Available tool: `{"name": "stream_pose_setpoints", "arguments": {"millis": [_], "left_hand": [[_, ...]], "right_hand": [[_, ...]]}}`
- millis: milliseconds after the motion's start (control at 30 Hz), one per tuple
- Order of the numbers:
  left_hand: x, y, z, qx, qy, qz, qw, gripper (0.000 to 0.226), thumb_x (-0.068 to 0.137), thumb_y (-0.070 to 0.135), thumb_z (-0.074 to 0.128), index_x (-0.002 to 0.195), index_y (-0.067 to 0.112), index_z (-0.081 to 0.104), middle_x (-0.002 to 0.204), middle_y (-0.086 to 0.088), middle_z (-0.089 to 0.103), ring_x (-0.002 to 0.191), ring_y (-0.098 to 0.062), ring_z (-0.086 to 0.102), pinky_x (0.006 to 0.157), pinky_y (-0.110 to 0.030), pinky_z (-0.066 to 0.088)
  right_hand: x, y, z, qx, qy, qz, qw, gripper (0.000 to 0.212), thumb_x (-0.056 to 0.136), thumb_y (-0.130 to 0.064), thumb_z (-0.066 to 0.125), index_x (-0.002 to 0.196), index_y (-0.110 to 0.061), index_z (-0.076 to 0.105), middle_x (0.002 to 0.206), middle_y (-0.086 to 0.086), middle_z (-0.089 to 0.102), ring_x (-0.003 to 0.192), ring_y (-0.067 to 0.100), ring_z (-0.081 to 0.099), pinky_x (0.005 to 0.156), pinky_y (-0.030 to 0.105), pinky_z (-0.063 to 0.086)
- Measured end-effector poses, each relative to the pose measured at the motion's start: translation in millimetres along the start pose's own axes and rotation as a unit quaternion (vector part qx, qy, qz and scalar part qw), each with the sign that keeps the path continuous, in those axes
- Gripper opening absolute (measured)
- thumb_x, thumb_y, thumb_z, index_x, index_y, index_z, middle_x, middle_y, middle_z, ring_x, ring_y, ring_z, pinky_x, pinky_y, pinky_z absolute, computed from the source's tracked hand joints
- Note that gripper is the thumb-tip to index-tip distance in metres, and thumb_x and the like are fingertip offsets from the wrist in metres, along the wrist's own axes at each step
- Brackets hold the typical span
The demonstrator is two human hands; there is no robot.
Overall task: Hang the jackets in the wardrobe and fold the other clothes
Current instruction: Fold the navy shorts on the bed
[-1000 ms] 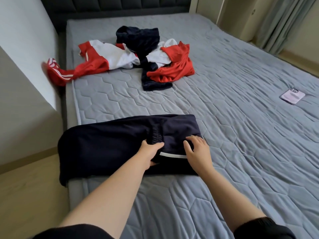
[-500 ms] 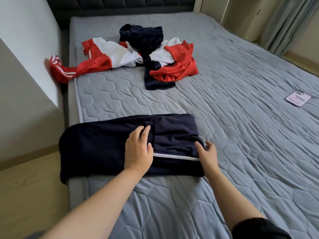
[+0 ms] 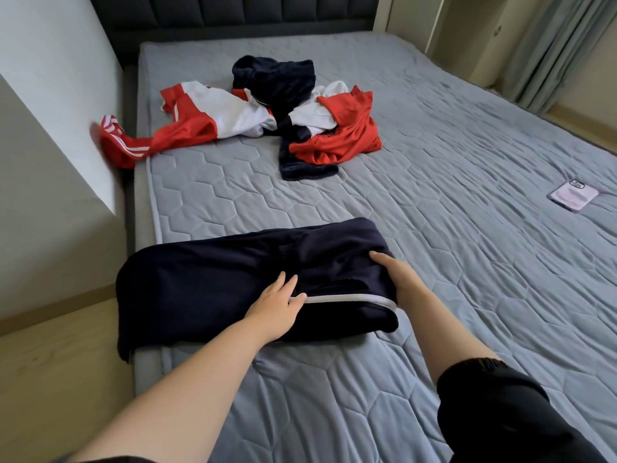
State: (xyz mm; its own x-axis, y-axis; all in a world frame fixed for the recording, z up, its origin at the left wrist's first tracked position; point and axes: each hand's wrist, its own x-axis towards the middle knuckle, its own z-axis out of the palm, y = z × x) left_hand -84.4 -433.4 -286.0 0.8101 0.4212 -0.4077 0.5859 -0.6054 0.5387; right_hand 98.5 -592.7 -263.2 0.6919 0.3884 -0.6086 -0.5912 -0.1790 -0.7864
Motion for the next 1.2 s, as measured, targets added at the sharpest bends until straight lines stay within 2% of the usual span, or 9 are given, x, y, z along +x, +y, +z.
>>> {"name": "stream_pose_setpoints", "arguments": {"millis": [300,500,567,633,733,833,967,1100,1200], "left_hand": [[1.1,107.7,12.6,-0.143,-0.111,0.048,0.982,0.051,0.103,0.032,0.026,0.152,0.020,0.014,0.159,-0.004,0.005,0.145,-0.022,0.010,0.116,-0.032,0.007],[-8.9,107.8,17.7,-0.355,-0.130,0.059,0.924,0.048,0.099,0.020,0.043,0.145,0.028,0.035,0.143,0.003,0.044,0.130,-0.013,0.041,0.109,-0.026,0.029],[-15.4,82.3,18.6,-0.456,-0.111,0.018,0.883,0.041,0.100,0.019,0.040,0.141,0.026,0.041,0.138,0.003,0.050,0.123,-0.013,0.048,0.104,-0.029,0.038],[-21.8,57.7,11.3,-0.610,-0.084,-0.044,0.787,0.038,0.102,0.028,0.034,0.138,0.025,0.042,0.138,0.001,0.049,0.119,-0.013,0.050,0.097,-0.028,0.040],[-30.7,14.6,-5.5,-0.713,-0.026,-0.086,0.696,0.048,0.103,0.036,0.027,0.141,0.010,0.041,0.143,-0.005,0.043,0.101,0.001,0.060,0.087,-0.020,0.045],[-39.6,-19.2,-13.8,-0.774,-0.044,-0.107,0.622,0.067,0.090,0.063,0.035,0.117,0.009,0.063,0.118,-0.017,0.065,0.100,-0.027,0.067,0.083,-0.039,0.049],[-39.4,-31.5,-16.1,-0.688,0.052,-0.142,0.710,0.034,0.087,0.039,0.061,0.114,0.018,0.061,0.106,-0.009,0.070,0.098,-0.025,0.066,0.082,-0.037,0.053],[-39.9,-28.4,-15.4,-0.559,0.095,-0.137,0.812,0.040,0.081,0.005,0.067,0.117,0.018,0.055,0.101,-0.006,0.068,0.094,-0.026,0.064,0.088,-0.040,0.050],[-41.8,-34.6,-11.7,-0.550,0.083,-0.138,0.819,0.044,0.079,-0.011,0.059,0.115,0.014,0.055,0.097,-0.007,0.065,0.088,-0.025,0.061,0.083,-0.035,0.049]], "right_hand": [[-41.1,-70.3,-28.3,0.048,0.089,-0.125,0.987,0.025,0.074,-0.023,0.074,0.092,-0.008,0.065,0.080,0.009,0.070,0.068,0.023,0.069,0.057,0.030,0.053],[-75.9,-93.5,-8.3,-0.171,0.128,-0.230,0.950,0.018,0.074,-0.028,0.071,0.070,-0.013,0.061,0.065,0.002,0.063,0.062,0.017,0.063,0.057,0.027,0.048],[-80.2,-82.7,19.1,-0.252,0.091,-0.263,0.927,0.022,0.076,-0.028,0.070,0.064,-0.013,0.058,0.058,0.001,0.055,0.056,0.012,0.055,0.054,0.025,0.042],[-80.4,-66.6,49.4,-0.310,0.028,-0.283,0.907,0.026,0.078,-0.031,0.071,0.068,-0.012,0.058,0.058,-0.005,0.052,0.055,0.006,0.050,0.053,0.022,0.039],[-78.1,-37.5,82.7,-0.311,-0.098,-0.212,0.921,0.020,0.086,-0.040,0.062,0.088,-0.020,0.062,0.074,-0.008,0.062,0.061,0.008,0.064,0.052,0.021,0.049],[-66.6,-9.5,91.0,-0.352,-0.075,-0.196,0.912,0.018,0.092,-0.034,0.054,0.092,-0.018,0.061,0.082,-0.006,0.063,0.069,0.012,0.064,0.063,0.030,0.054],[-51.7,16.3,81.4,-0.403,0.043,-0.246,0.881,0.010,0.087,-0.023,0.056,0.079,-0.020,0.061,0.080,-0.007,0.062,0.083,0.016,0.057,0.066,0.023,0.042],[-45.9,38.6,67.1,-0.522,0.058,-0.243,0.815,0.039,0.086,-0.034,0.061,0.122,-0.020,0.055,0.134,0.003,0.044,0.125,0.025,0.035,0.102,0.031,0.032],[-50.0,54.5,57.8,-0.575,-0.009,-0.244,0.781,0.063,0.088,-0.043,0.059,0.143,-0.027,0.033,0.155,0.004,0.018,0.142,0.024,0.014,0.112,0.033,0.019]]}}
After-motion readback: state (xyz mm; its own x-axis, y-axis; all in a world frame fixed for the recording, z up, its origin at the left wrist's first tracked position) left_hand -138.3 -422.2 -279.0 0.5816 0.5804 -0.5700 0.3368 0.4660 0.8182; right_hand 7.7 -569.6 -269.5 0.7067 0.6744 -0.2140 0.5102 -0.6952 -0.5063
